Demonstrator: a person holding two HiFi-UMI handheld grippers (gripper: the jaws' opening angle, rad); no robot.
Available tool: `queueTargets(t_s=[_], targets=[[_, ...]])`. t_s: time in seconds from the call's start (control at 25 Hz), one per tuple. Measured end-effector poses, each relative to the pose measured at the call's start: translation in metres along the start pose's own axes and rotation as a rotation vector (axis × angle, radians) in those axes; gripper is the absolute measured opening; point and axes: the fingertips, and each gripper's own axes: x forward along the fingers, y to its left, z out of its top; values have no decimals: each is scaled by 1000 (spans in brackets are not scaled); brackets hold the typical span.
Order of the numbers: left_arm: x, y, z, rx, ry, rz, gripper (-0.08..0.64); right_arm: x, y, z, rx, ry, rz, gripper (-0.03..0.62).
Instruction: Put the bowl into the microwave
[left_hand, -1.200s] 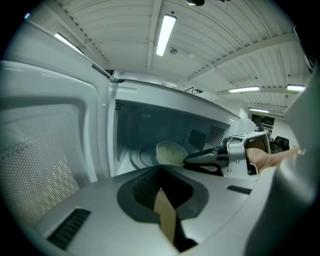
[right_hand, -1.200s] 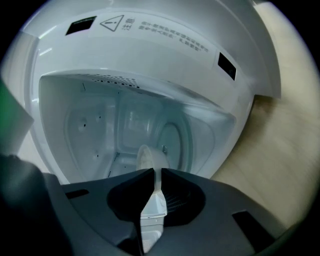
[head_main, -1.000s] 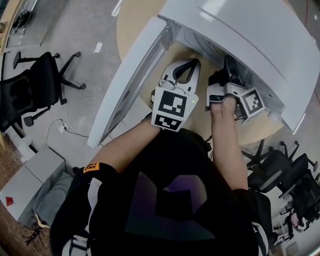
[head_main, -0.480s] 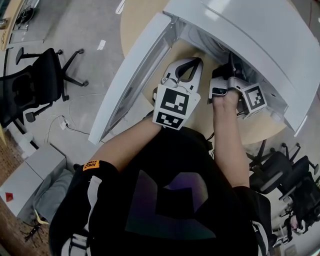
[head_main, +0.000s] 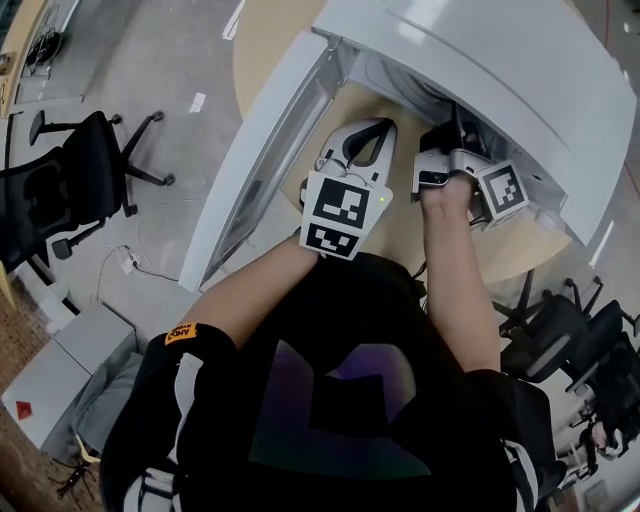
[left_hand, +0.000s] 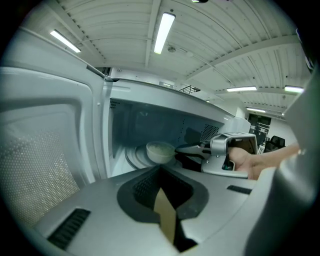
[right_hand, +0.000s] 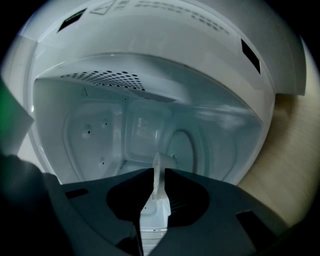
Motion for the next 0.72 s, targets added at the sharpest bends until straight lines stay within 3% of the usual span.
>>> queueTargets(t_s=[0.12,0.28,0.6,0.72], targets=[[-3,-3,6,0,-15,-10,46,-6,8,-2,-20,1,10,57],[-11,-5,12,-6,-35,-23,46,-24,7,-4,-121,17,-48,57],[-27,-14,16,-53,-63,-69,46,-71,37,-16,-514,85,-90,55],[-33,-23,19,-34,-83,-97,46,-90,42,-21,-654,119,-124,55]])
